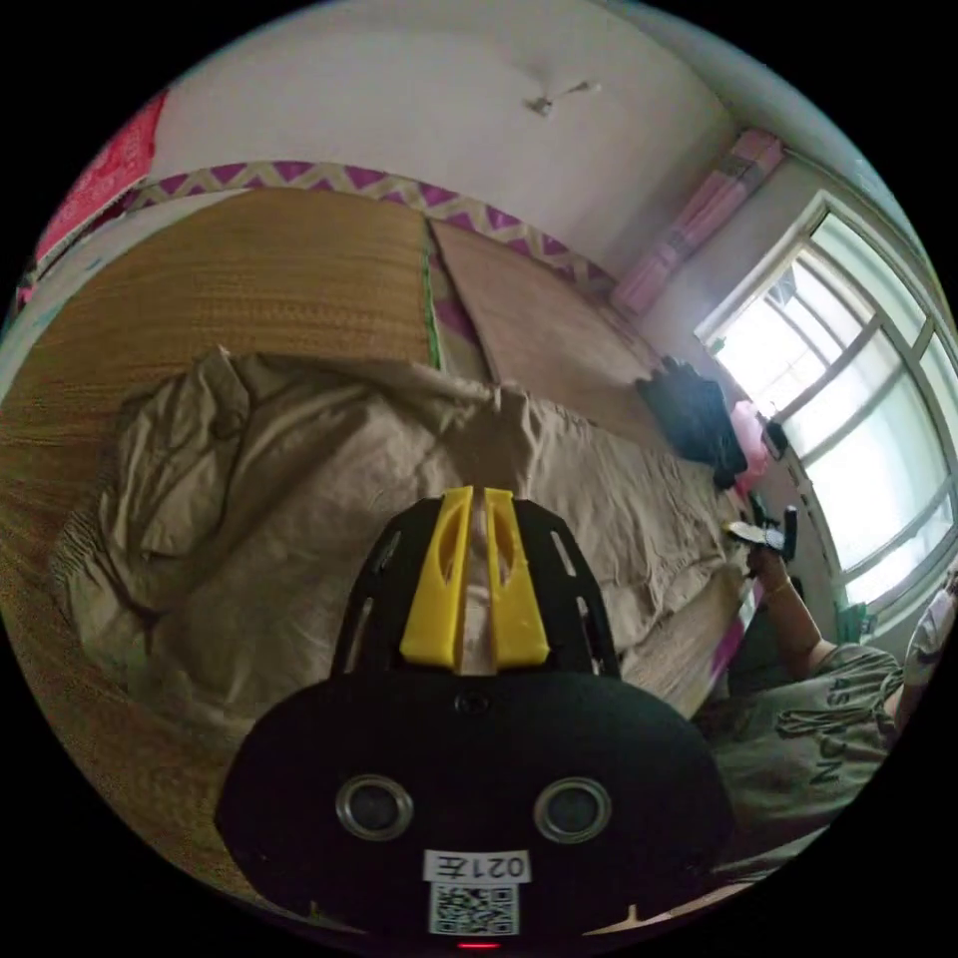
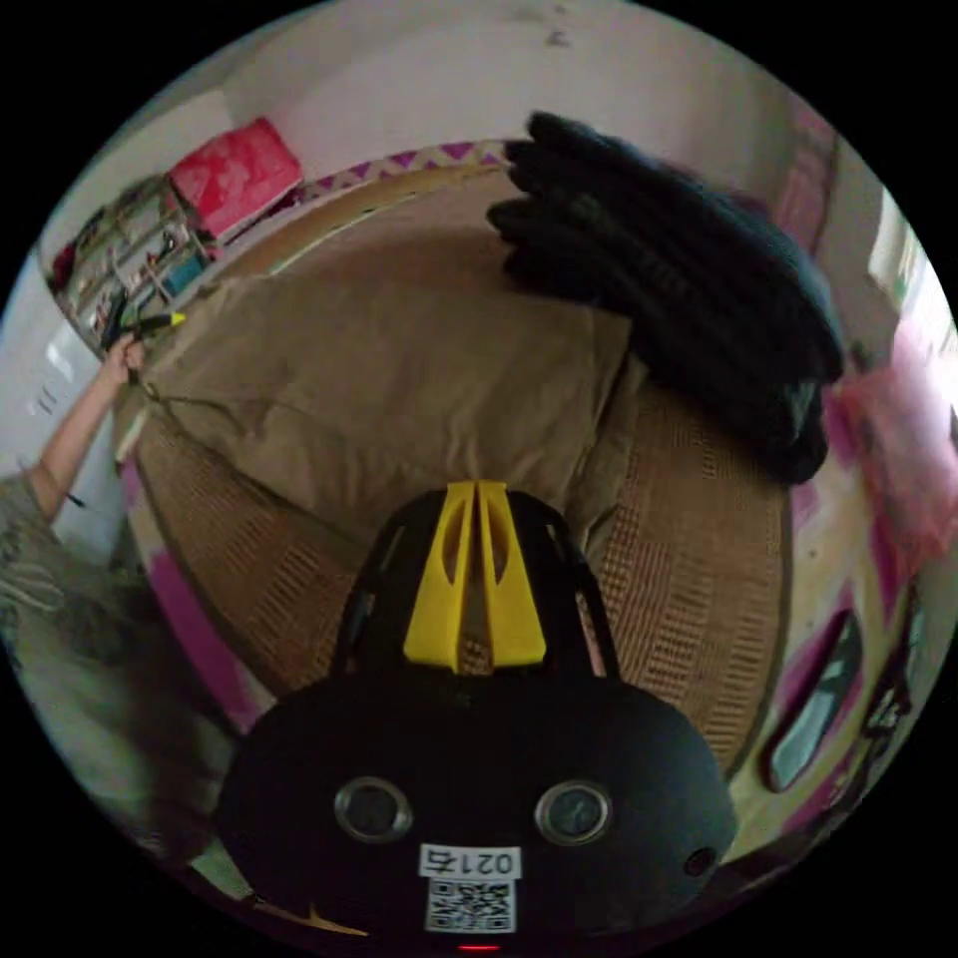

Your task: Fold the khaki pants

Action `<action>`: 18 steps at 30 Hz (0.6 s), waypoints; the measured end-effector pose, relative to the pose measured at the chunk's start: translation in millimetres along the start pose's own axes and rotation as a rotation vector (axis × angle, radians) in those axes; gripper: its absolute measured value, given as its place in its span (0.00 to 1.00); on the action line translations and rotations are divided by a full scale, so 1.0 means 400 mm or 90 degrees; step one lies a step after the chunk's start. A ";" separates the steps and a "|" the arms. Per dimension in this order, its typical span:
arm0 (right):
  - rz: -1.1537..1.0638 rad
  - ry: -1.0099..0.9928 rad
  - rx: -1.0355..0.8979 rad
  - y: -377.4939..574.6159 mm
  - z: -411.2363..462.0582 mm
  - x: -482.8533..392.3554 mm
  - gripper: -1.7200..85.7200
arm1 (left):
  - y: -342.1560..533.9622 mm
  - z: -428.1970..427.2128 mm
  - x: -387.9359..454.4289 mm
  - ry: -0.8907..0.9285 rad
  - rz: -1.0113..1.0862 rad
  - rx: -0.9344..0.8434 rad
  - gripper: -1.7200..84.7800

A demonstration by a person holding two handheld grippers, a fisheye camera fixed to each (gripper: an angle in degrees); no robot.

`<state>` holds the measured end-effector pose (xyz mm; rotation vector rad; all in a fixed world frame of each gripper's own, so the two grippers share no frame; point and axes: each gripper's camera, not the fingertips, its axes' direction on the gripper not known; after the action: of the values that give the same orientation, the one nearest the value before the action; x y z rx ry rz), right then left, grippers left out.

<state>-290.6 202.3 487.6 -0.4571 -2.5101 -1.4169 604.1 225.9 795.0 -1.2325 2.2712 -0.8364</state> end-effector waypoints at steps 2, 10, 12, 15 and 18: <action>-0.074 0.095 -0.007 -0.015 0.028 -0.100 0.01 | 0.041 0.039 0.030 -0.048 0.022 -0.029 0.01; -0.088 0.231 -0.055 -0.083 0.113 -0.231 0.01 | 0.125 0.121 0.055 -0.084 0.052 -0.047 0.01; -0.065 0.199 -0.058 -0.097 0.114 -0.208 0.01 | 0.126 0.134 0.060 -0.098 0.062 -0.057 0.01; 0.029 0.095 -0.060 -0.107 0.092 -0.108 0.02 | 0.133 0.144 0.075 -0.130 0.085 -0.061 0.01; 0.148 0.083 0.023 -0.052 0.005 0.001 0.06 | 0.140 0.141 0.072 -0.139 0.090 -0.060 0.01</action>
<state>-299.0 194.2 470.3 -0.6078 -2.2913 -1.2695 590.4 208.0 713.6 -1.1282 2.2090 -0.5227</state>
